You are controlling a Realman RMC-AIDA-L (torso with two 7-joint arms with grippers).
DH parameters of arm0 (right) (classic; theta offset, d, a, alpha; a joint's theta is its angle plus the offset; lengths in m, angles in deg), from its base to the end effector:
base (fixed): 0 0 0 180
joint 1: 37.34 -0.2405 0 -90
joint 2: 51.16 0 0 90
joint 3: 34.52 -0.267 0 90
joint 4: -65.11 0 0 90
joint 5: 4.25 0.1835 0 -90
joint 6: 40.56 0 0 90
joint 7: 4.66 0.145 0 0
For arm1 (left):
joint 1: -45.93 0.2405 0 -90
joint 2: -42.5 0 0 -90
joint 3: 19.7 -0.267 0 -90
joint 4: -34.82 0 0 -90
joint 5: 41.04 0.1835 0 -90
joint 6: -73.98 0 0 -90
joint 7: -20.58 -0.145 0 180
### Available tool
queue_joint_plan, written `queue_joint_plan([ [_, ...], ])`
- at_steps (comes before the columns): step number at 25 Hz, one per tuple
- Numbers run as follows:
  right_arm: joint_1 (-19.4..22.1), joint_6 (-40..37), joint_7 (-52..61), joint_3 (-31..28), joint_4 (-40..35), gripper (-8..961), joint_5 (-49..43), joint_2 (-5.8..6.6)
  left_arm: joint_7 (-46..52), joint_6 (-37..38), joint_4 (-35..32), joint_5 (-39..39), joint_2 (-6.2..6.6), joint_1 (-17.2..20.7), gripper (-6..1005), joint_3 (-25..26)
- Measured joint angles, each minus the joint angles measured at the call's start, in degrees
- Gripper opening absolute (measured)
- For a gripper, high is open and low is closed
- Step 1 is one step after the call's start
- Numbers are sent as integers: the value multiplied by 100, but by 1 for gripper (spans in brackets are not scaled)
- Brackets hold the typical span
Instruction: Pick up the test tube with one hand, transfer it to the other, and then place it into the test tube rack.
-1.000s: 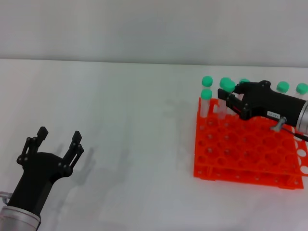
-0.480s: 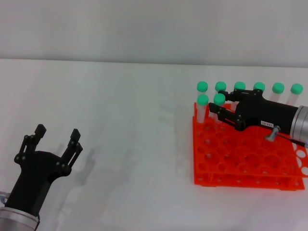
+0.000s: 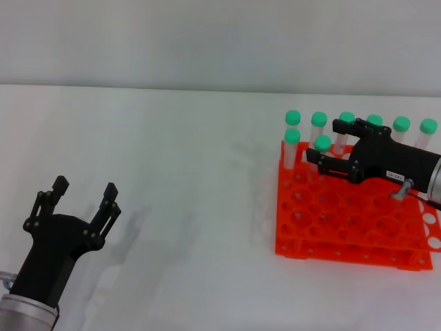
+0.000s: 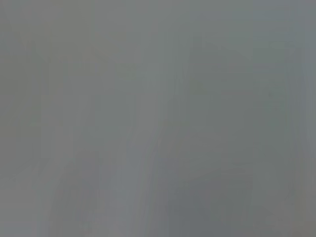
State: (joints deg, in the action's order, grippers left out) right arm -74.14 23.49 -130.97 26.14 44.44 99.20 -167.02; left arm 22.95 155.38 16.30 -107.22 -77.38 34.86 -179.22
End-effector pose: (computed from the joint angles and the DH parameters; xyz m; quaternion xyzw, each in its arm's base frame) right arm 0.2348 0.3790 -0.0206 -0.9065 0.1315 0.2664 0.3001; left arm -0.3129 0.2292 -0.0380 -0.6977 -0.2299 -0.3488 0.5820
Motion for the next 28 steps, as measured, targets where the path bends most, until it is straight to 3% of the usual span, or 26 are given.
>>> queue_joint_plan([
  [1,2,-3,5,4,0,624,12,3,0,0,-8,0,0,-8,826,0],
  [4,3,-21,41,15,-2,854,14,11,0,0,-20,0,0,-18,826,0],
  [13,57,233,130,-26,-33,861,27,41,45,-1,-39,7,-9,-4,824,-9],
  [20,625,709,723,-58,-624,859,-7,102,51,-2,-37,8,-9,-25,817,-9],
  [25,1162,1122,506,-634,-847,860,220,78,53,-2,-37,11,-9,-42,818,-9],
  [28,1443,1272,-30,-1316,-602,860,640,71,53,-2,-34,10,-9,-68,819,-8],
])
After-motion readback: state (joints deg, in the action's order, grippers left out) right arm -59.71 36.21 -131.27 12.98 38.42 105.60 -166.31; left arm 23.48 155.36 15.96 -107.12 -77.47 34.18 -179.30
